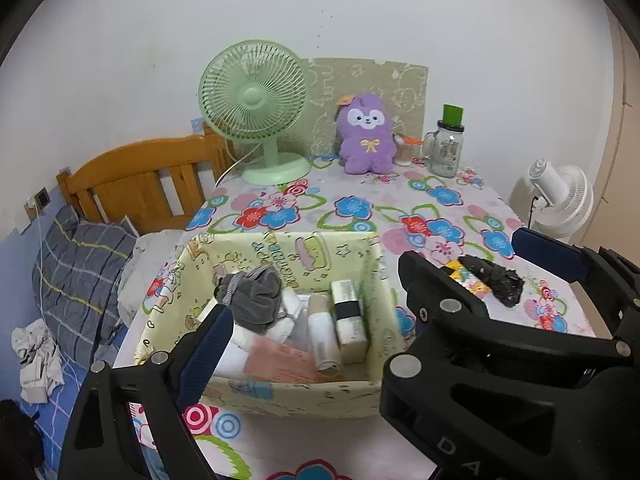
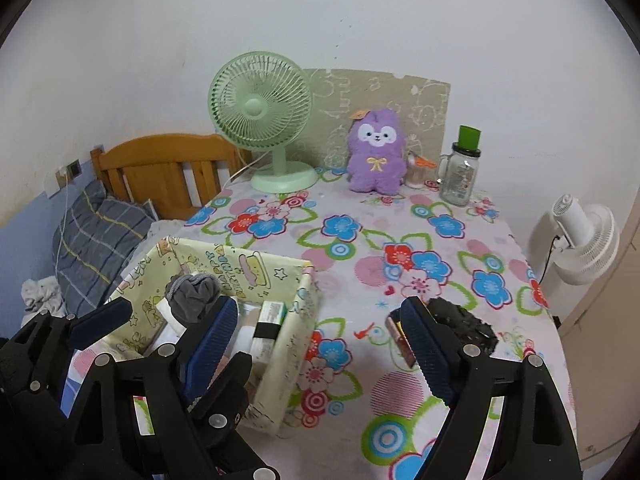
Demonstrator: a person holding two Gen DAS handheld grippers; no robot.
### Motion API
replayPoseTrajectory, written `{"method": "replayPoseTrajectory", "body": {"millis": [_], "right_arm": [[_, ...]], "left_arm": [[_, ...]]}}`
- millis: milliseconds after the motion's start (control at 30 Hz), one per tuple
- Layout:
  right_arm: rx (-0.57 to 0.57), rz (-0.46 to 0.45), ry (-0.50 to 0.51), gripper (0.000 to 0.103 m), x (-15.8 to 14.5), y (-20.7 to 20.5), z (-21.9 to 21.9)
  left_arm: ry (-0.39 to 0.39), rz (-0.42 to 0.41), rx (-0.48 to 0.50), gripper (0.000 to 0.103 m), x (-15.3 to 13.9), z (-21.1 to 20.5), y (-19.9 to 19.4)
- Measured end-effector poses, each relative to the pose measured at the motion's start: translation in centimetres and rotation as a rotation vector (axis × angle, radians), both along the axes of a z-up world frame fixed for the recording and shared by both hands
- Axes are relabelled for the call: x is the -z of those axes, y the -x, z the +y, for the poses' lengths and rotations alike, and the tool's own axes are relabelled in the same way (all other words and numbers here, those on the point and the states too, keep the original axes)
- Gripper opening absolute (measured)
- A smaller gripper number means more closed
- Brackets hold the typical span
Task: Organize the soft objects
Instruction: 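Move both tools back toward the yellow snack box and black folded item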
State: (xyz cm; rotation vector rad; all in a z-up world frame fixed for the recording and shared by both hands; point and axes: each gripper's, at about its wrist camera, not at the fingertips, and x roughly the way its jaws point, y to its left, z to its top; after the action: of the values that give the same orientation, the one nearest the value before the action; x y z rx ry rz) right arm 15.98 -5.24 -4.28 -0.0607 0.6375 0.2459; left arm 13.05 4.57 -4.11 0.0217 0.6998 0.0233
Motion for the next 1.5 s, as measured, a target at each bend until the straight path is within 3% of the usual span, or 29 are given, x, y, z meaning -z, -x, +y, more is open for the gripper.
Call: {"method": "replayPoseTrajectory", "body": {"millis": [733,1500], "right_arm": [[0.116,-0.064,-0.004,0.094,-2.5,4.2,-6.4],[0.187,-0.079,0.008,0.098,-2.8,5.4,-11.2]], "left_arm": [[-0.004,-0.079,0.087,0.103,-2.6,-6.0,3.3],[0.015,-0.079,0.147,0.103,-2.8,-10.4,3.5]]}}
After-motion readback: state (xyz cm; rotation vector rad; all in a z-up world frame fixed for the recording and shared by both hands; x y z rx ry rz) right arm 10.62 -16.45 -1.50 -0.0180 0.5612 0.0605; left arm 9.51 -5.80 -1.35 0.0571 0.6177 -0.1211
